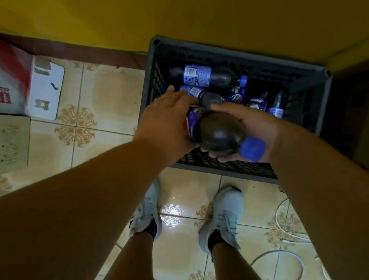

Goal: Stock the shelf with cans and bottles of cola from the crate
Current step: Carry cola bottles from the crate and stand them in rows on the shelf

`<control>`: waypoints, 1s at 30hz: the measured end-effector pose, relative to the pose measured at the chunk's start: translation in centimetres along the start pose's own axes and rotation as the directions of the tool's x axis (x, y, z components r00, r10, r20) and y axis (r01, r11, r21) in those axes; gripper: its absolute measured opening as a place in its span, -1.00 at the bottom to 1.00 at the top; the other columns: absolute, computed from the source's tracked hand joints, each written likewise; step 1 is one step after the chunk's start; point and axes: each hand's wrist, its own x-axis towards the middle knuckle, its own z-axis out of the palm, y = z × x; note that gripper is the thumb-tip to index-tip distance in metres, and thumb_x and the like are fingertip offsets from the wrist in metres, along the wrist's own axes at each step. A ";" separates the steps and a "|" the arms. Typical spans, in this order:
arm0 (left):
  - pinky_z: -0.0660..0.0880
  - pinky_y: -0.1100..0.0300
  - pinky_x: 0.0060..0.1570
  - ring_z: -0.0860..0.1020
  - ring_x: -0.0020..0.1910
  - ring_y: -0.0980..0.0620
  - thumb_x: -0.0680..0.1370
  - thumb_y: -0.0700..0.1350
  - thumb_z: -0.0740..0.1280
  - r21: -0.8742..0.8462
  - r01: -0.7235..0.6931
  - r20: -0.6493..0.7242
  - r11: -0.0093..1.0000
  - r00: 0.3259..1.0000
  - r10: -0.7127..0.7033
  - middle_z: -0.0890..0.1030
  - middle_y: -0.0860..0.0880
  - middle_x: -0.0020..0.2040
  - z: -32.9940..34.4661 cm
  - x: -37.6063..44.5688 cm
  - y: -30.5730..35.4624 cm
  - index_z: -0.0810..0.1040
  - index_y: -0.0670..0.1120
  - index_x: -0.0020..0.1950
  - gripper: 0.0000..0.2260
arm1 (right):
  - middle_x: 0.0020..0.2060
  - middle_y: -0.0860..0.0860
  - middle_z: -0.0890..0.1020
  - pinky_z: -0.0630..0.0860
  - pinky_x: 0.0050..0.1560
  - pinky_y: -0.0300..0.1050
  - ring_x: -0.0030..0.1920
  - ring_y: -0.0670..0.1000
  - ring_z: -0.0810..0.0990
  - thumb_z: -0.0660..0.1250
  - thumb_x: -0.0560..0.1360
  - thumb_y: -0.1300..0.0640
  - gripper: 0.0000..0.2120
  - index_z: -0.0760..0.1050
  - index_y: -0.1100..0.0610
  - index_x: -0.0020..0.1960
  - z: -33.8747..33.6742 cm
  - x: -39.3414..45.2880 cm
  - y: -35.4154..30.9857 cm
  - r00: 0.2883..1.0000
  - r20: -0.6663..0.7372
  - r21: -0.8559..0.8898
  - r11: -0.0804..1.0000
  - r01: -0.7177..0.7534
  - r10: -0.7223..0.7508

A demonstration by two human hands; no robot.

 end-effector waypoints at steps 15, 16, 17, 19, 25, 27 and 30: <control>0.56 0.28 -0.21 0.63 -0.11 0.11 0.35 0.20 0.52 -0.607 0.496 0.204 0.621 0.852 -0.481 0.64 0.05 0.00 2.2 2.3 -3.3 0.48 0.07 0.27 -0.45 | -0.31 0.05 0.65 0.53 -0.43 -0.23 -0.50 -0.09 0.54 0.42 0.54 -0.10 -0.80 0.54 0.03 -0.03 -0.8 13.2 -2.7 0.844 -0.518 0.441 0.803 0.401 -0.137; 0.51 0.37 -0.31 0.62 -0.15 0.13 0.37 0.20 0.51 -0.601 0.495 0.202 0.627 0.854 -0.480 0.63 0.07 -0.03 2.0 2.3 -3.4 0.48 0.07 0.26 -0.47 | -0.36 0.04 0.64 0.52 -0.46 -0.26 -0.54 -0.11 0.52 0.43 0.53 -0.10 -0.80 0.55 0.02 -0.02 -0.9 13.6 -3.5 0.847 -0.516 0.459 0.795 0.397 -0.125; 0.47 0.41 -0.38 0.61 -0.18 0.14 0.39 0.21 0.49 -0.593 0.494 0.197 0.636 0.855 -0.481 0.62 0.07 -0.05 1.8 2.4 -3.5 0.47 0.06 0.24 -0.50 | -0.41 0.03 0.63 0.50 -0.48 -0.28 -0.57 -0.12 0.51 0.44 0.53 -0.11 -0.79 0.54 0.02 -0.02 -0.9 13.9 -4.2 0.849 -0.516 0.472 0.791 0.389 -0.110; 0.48 0.36 -0.34 0.63 -0.17 0.12 0.39 0.26 0.47 -0.592 0.494 0.180 0.637 0.851 -0.492 0.63 0.06 -0.06 1.2 2.4 -3.9 0.48 0.05 0.21 -0.49 | -0.51 0.01 0.58 0.49 -0.50 -0.31 -0.60 -0.13 0.48 0.43 0.53 -0.12 -0.77 0.53 0.03 -0.06 -1.2 14.5 -4.8 0.852 -0.517 0.498 0.783 0.372 -0.076; 0.63 0.09 -0.11 0.67 -0.12 0.04 0.33 0.32 0.44 -0.656 0.460 0.111 0.598 0.843 -0.527 0.67 0.02 -0.05 0.1 2.6 -4.6 0.51 0.04 0.17 -0.46 | -0.41 -0.03 0.53 0.50 -0.48 -0.28 -0.53 -0.11 0.51 0.41 0.52 -0.18 -0.73 0.53 0.02 -0.10 -1.0 15.5 -4.6 0.842 -0.538 0.499 0.790 0.356 -0.040; 0.59 0.14 -0.17 0.65 -0.13 0.04 0.37 0.30 0.44 -0.655 0.468 0.105 0.593 0.834 -0.542 0.65 0.01 -0.06 0.0 2.6 -4.7 0.50 0.03 0.14 -0.52 | -0.24 0.03 0.64 0.58 -0.42 -0.22 -0.31 -0.04 0.66 0.40 0.52 -0.20 -0.72 0.50 0.01 -0.04 -0.4 16.2 -4.7 0.821 -0.568 0.472 0.796 0.379 -0.054; 0.59 0.11 -0.18 0.65 -0.14 0.02 0.38 0.30 0.43 -0.646 0.482 0.093 0.592 0.819 -0.566 0.65 0.01 -0.07 -0.1 2.4 -4.9 0.49 0.04 0.13 -0.53 | -0.05 0.10 0.69 0.69 -0.31 0.01 -0.12 0.13 0.72 0.49 0.46 -0.18 -0.54 0.47 0.04 0.21 0.8 16.9 -4.7 0.728 -0.680 0.429 0.761 0.486 -0.082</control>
